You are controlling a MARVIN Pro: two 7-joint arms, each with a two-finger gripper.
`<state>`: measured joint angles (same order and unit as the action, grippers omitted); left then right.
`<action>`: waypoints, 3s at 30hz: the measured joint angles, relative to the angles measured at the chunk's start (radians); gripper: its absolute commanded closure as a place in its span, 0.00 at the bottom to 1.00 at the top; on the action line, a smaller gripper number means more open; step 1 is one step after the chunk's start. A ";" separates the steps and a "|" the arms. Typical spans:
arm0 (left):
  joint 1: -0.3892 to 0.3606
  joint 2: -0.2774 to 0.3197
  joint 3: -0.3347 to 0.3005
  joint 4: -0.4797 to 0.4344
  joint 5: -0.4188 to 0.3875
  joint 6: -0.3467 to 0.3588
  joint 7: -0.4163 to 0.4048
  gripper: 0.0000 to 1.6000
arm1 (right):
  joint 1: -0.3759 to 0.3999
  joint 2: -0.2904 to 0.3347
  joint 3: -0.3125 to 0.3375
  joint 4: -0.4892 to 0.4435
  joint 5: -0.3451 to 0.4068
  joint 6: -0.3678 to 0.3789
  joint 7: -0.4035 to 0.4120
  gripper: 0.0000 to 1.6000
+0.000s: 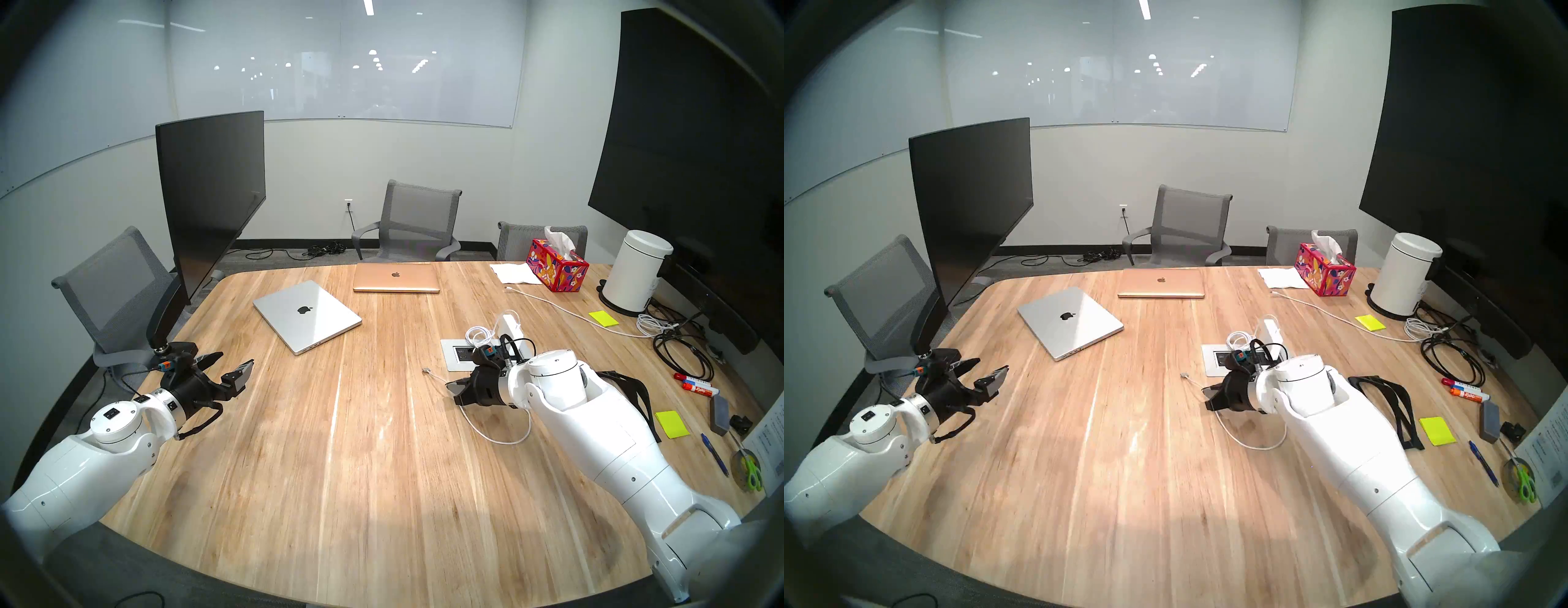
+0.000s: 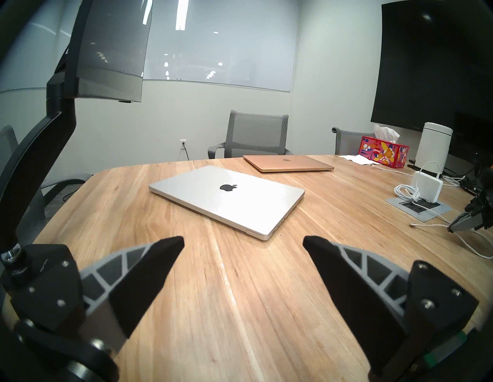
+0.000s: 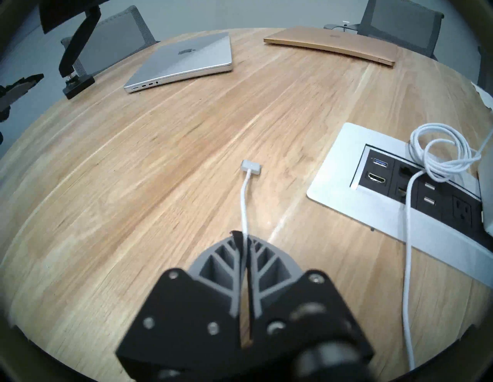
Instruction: Unplug the charging cable from the port of the MacBook and lay it on the desk
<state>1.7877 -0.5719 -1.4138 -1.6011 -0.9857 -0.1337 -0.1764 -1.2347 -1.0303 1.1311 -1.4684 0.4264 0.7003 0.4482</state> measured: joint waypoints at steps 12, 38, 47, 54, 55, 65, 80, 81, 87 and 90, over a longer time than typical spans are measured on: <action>0.000 0.000 0.000 0.000 0.000 0.000 0.000 0.00 | 0.013 -0.012 -0.003 0.017 -0.001 -0.003 0.008 0.00; 0.000 0.000 0.001 0.000 0.000 0.000 0.000 0.00 | -0.022 0.014 0.186 -0.116 0.081 -0.070 0.029 0.00; 0.000 0.001 0.001 0.000 0.000 0.000 0.000 0.00 | -0.139 0.052 0.259 -0.197 0.156 -0.194 0.078 0.00; 0.000 0.001 0.001 0.000 0.000 0.000 0.000 0.00 | -0.236 0.067 0.285 -0.197 0.167 -0.303 0.105 0.00; 0.000 0.001 0.001 0.000 0.000 0.000 0.000 0.00 | -0.253 0.066 0.296 -0.197 0.164 -0.323 0.109 0.00; 0.000 0.001 0.001 0.000 0.000 -0.001 0.000 0.00 | -0.313 0.042 0.346 -0.140 0.115 -0.472 0.149 0.00; 0.000 0.001 0.000 0.000 0.000 -0.001 0.000 0.00 | -0.312 0.025 0.356 -0.118 0.112 -0.523 0.177 0.00; 0.000 0.001 0.000 0.000 0.000 -0.001 0.000 0.00 | -0.312 0.025 0.356 -0.118 0.112 -0.524 0.178 0.00; 0.000 0.001 0.000 0.000 0.000 -0.001 0.000 0.00 | -0.311 0.022 0.359 -0.118 0.112 -0.526 0.182 0.00; 0.000 0.001 0.000 0.000 0.000 -0.001 0.000 0.00 | -0.311 0.020 0.360 -0.118 0.111 -0.527 0.183 0.00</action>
<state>1.7877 -0.5709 -1.4135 -1.6013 -0.9859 -0.1347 -0.1764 -1.5459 -1.0100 1.4907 -1.5865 0.5376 0.1736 0.6313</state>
